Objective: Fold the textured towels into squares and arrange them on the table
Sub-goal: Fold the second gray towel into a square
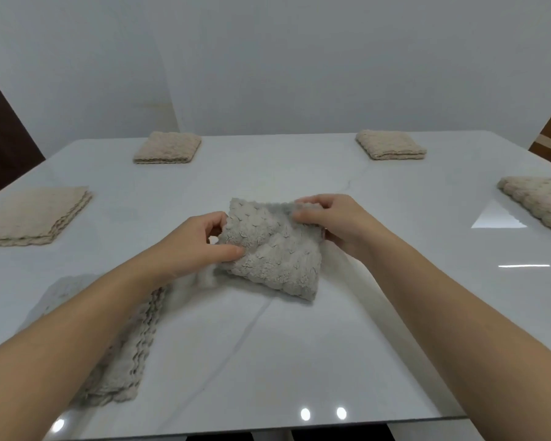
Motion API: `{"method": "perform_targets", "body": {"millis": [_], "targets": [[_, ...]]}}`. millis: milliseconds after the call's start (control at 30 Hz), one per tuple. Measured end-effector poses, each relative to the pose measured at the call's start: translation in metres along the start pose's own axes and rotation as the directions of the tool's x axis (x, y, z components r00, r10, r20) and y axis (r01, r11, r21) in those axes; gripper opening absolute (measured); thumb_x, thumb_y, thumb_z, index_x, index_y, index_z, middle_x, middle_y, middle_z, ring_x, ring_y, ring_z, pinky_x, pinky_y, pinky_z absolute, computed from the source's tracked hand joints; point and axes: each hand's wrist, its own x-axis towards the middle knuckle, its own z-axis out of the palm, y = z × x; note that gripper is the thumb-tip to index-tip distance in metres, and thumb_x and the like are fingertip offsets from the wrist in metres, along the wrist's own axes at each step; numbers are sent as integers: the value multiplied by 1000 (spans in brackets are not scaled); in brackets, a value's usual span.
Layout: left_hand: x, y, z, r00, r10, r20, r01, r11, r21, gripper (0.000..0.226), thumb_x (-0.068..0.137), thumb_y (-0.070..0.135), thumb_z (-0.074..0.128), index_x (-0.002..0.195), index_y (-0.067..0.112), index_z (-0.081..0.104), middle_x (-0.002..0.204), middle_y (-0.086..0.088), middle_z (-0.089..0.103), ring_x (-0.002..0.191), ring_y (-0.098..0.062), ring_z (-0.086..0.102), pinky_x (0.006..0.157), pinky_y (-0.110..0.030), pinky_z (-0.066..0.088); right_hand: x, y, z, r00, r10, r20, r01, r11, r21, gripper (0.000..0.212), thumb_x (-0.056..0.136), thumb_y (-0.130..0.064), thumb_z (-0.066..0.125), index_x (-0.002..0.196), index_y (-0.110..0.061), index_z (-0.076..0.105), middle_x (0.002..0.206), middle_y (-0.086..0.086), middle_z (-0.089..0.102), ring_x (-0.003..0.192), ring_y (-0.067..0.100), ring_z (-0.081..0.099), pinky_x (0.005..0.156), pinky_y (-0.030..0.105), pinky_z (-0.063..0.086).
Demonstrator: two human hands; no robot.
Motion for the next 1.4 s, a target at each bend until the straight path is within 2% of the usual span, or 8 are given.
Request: {"method": "perform_targets", "body": {"millis": [300,467,567,733,900,1033,1133,1400], "targets": [[-63,8,13,956,252,151,-262,964,51,16,78,15,76,91,25,75,93,10,73,90,-6,68,77,-20,51,-87,3,25,893,-247,375,224,969,104,30,75,-7,73,96,-29,74,95,-5,68,92,13,64,82,27,53],[-89,-24,22,924,320,211,-378,850,367,34,81,38,72,104,14,66,102,7,70,96,-10,67,76,-37,55,-116,20,24,882,-221,415,243,970,1,34,81,4,71,107,-18,68,93,-7,67,87,6,63,77,21,51],[-95,-29,20,901,337,274,-430,784,447,49,82,39,59,130,27,54,143,19,46,131,-1,43,106,-27,41,-130,29,21,841,-246,482,362,917,-165,51,77,-9,79,123,-20,61,121,-8,64,116,8,58,102,33,45],[-94,-38,22,794,390,466,-604,417,679,83,86,39,51,154,27,5,162,7,-2,148,-8,1,120,-29,8,-141,44,11,670,-232,705,729,383,-567,113,69,-55,78,153,-27,7,162,-7,2,148,5,-8,119,23,-2],[-113,-35,29,763,426,486,-637,368,677,64,98,42,35,154,32,4,161,9,3,147,-2,2,118,-23,7,-141,70,6,612,-215,761,777,-16,-629,99,84,-62,58,155,-17,6,163,3,-1,149,17,-5,122,37,2],[-112,-26,29,883,328,336,-456,769,448,63,92,67,22,141,34,46,148,16,42,135,-1,39,112,-32,36,-144,63,8,673,-277,686,735,355,-578,63,89,-42,57,146,-22,40,153,-8,38,142,7,30,117,30,25],[-97,-7,30,989,132,67,-146,941,304,93,76,86,25,101,8,69,102,-13,71,96,-28,66,85,-50,50,-136,39,14,862,-285,418,465,771,-435,17,85,-39,63,90,-24,68,88,-22,65,84,-8,58,76,17,44],[-24,22,35,943,-133,-304,211,947,240,45,99,43,39,79,6,57,79,-10,64,68,-24,63,53,-26,45,-54,17,29,992,-25,-124,-23,930,-368,44,96,-37,47,85,3,60,85,16,69,78,31,68,68,41,58]]}}
